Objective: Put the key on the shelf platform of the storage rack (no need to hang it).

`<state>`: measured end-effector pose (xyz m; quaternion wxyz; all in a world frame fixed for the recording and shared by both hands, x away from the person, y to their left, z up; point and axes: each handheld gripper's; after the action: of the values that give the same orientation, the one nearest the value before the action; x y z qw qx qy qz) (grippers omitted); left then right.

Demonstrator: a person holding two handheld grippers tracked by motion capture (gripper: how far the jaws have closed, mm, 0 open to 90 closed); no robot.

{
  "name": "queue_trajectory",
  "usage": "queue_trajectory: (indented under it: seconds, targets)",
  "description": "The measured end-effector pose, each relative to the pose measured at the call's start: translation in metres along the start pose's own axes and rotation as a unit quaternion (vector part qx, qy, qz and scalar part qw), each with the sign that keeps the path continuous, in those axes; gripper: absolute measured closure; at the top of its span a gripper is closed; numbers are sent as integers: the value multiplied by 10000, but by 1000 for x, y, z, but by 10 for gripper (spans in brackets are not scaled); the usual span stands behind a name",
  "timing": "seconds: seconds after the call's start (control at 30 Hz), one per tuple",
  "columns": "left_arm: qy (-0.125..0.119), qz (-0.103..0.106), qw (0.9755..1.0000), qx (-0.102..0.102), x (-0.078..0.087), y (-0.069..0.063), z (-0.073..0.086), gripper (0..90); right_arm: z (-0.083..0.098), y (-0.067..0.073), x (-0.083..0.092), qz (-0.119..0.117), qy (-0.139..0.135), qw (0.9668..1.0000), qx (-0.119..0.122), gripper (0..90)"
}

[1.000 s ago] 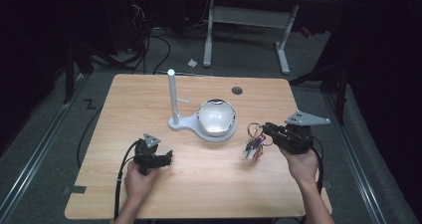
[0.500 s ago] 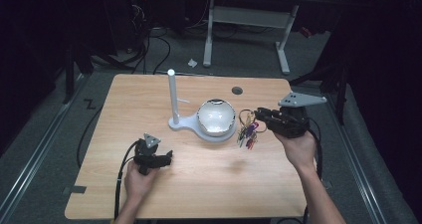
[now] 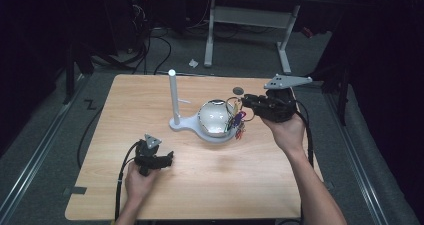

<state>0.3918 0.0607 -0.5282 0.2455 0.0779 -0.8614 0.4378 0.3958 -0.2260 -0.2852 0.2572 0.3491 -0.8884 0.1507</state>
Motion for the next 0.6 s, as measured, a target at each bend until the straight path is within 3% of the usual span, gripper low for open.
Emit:
queue_trajectory:
  seconds: [0.6]
  targets:
    - [9, -8, 10000, 13, 1, 0, 0, 181, -26, -8, -43, -1, 119, 9999, 2, 795]
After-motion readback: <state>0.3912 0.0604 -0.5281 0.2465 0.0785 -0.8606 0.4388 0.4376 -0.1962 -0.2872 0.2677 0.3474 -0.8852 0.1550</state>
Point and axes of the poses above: each handheld gripper's, and its own axes: x roughly backward along the jaws, z roughly out of its underside, y roughly to its left, and after that the axes turned 5 degrees about x, right-handed
